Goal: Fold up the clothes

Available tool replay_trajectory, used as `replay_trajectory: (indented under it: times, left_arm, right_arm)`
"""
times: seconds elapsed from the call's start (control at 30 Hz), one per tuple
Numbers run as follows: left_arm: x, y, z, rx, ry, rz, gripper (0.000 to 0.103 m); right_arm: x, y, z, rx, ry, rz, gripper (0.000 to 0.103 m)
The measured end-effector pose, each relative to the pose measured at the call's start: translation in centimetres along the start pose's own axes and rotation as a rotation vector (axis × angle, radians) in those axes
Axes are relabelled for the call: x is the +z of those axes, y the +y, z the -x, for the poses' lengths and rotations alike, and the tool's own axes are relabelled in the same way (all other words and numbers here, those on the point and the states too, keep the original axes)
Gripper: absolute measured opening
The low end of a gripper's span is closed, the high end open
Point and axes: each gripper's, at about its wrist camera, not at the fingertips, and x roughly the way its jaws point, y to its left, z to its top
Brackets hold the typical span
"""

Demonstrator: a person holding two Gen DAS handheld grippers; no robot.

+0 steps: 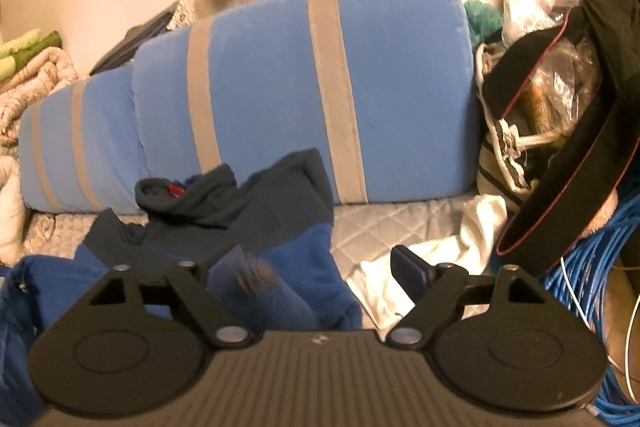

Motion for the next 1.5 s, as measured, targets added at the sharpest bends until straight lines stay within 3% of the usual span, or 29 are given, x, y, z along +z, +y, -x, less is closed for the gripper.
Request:
replay_trajectory:
  times: [0.33, 0.37, 0.4, 0.47, 0.57, 0.63, 0.67, 0.7, 0.77, 0.97, 1.07, 1.2, 1.27, 1.33, 1.5]
  left_arm:
    - [0.7, 0.9, -5.0, -0.145, 0.102, -0.088, 0.074]
    - [0.7, 0.8, -5.2, -0.161, 0.106, -0.090, 0.062]
    - [0.7, 0.6, -5.4, -0.181, 0.108, -0.092, 0.038]
    - [0.7, 0.0, -5.4, -0.174, 0.116, -0.106, 0.024]
    - [0.5, -1.7, -4.9, -0.099, 0.095, -0.187, 0.027]
    - [0.2, -2.8, -4.4, -0.046, 0.079, -0.221, 0.039]
    - [0.1, -3.3, -4.2, -0.019, 0.070, -0.234, 0.051]
    - [0.0, -3.8, -3.9, 0.008, 0.062, -0.246, 0.064]
    - [-0.4, -4.7, -3.3, 0.049, 0.038, -0.273, 0.071]
    - [-0.6, -6.1, -3.2, 0.046, 0.060, -0.305, 0.072]
    - [-0.8, -6.7, -3.5, 0.048, 0.068, -0.311, 0.072]
    - [-1.4, -8.0, -3.3, 0.053, 0.055, -0.344, 0.072]
    - [-1.8, -8.4, -3.2, 0.060, 0.046, -0.360, 0.072]
    - [-2.0, -8.6, -3.2, 0.067, 0.038, -0.365, 0.072]
    - [-2.0, -9.1, -3.0, 0.078, 0.010, -0.397, 0.072]
  right_arm:
    - [0.3, -0.3, 0.2, -0.022, 0.001, -0.002, 0.088]
    - [0.1, -0.5, 0.4, -0.028, 0.003, 0.003, 0.088]
    - [0.0, -0.7, 0.6, -0.036, 0.004, 0.008, 0.088]
    - [-0.4, -1.1, 1.2, -0.046, 0.007, 0.017, 0.088]
    - [-1.1, -1.8, 2.3, -0.060, 0.016, 0.013, 0.089]
    - [-1.6, -2.1, 3.0, -0.063, 0.023, 0.006, 0.089]
    - [-1.8, -2.0, 3.5, -0.057, 0.030, -0.003, 0.089]
    - [-2.1, -1.7, 3.9, -0.037, 0.038, -0.012, 0.088]
    - [-2.5, 0.6, 4.5, 0.087, 0.052, -0.008, 0.088]
    - [-4.5, 14.3, 2.1, 0.477, 0.162, 0.150, 0.088]
    - [-5.1, 20.4, -0.5, 0.601, 0.210, 0.197, 0.085]
    - [-5.0, 25.0, -5.9, 0.675, 0.274, 0.138, 0.068]
    - [-4.8, 26.2, -8.5, 0.675, 0.324, 0.101, 0.055]
    - [-4.8, 27.2, -10.6, 0.675, 0.373, 0.064, 0.007]
    - [-4.3, 28.2, -10.9, 0.727, 0.388, 0.055, 0.007]
